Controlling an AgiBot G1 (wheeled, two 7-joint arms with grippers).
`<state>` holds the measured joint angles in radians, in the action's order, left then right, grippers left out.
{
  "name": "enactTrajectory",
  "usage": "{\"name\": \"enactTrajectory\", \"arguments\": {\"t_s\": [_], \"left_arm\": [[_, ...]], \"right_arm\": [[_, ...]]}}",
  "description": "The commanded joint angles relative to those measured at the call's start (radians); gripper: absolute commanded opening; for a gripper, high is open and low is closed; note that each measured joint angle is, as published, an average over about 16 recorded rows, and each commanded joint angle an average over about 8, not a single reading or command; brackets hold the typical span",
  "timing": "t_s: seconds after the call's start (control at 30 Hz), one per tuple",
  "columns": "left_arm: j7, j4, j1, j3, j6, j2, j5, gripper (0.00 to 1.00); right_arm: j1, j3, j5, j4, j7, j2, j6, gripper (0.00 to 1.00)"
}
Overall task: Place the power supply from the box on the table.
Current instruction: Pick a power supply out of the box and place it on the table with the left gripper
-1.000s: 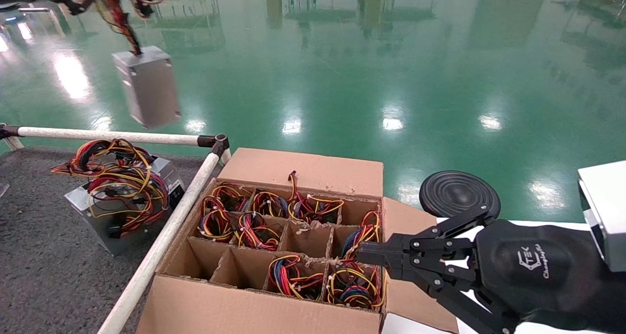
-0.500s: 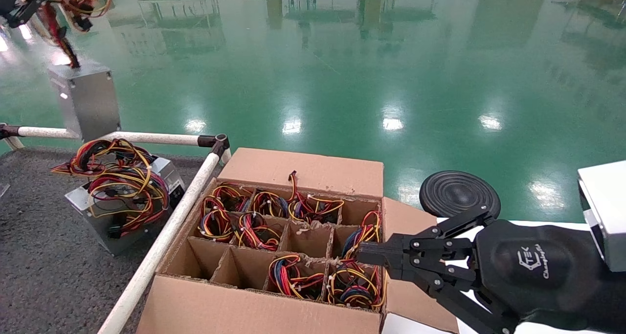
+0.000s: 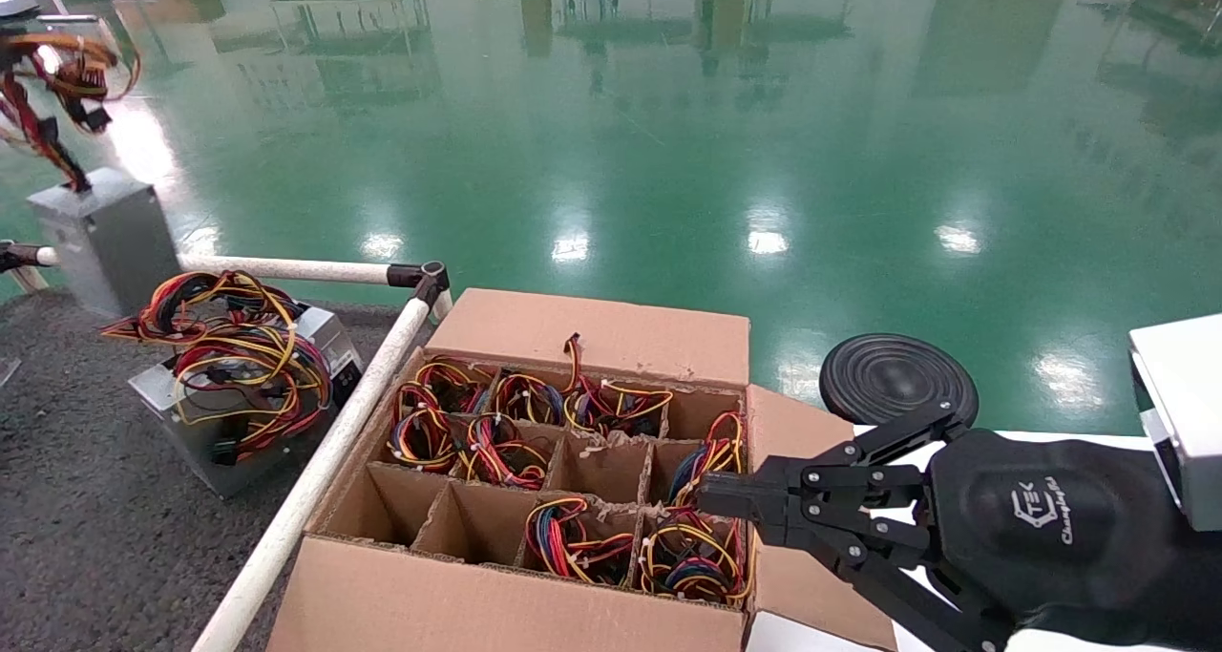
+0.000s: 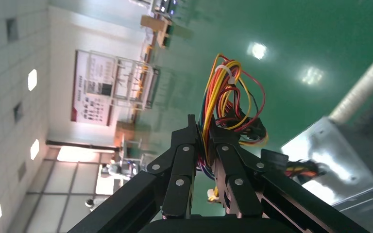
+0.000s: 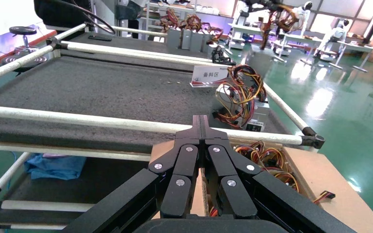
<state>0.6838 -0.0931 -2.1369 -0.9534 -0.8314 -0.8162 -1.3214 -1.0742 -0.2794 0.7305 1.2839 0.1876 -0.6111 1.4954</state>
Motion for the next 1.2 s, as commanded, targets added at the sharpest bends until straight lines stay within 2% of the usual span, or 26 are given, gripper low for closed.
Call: {"name": "enactTrajectory", "arguments": {"t_s": [0.03, 0.73, 1.2], "left_arm": [[-0.005, 0.008, 0.008, -0.002, -0.003, 0.008, -0.002, 0.0], [-0.044, -0.04, 0.06, -0.007, -0.095, 0.078, 0.042, 0.0], [-0.082, -0.123, 0.159, -0.004, -0.157, 0.079, 0.153, 0.0]], "right_arm": [[0.0, 0.0, 0.0, 0.0, 0.0, 0.0, 0.0, 0.0], [0.0, 0.0, 0.0, 0.0, 0.0, 0.0, 0.0, 0.0], [0.0, 0.0, 0.0, 0.0, 0.0, 0.0, 0.0, 0.0]]}}
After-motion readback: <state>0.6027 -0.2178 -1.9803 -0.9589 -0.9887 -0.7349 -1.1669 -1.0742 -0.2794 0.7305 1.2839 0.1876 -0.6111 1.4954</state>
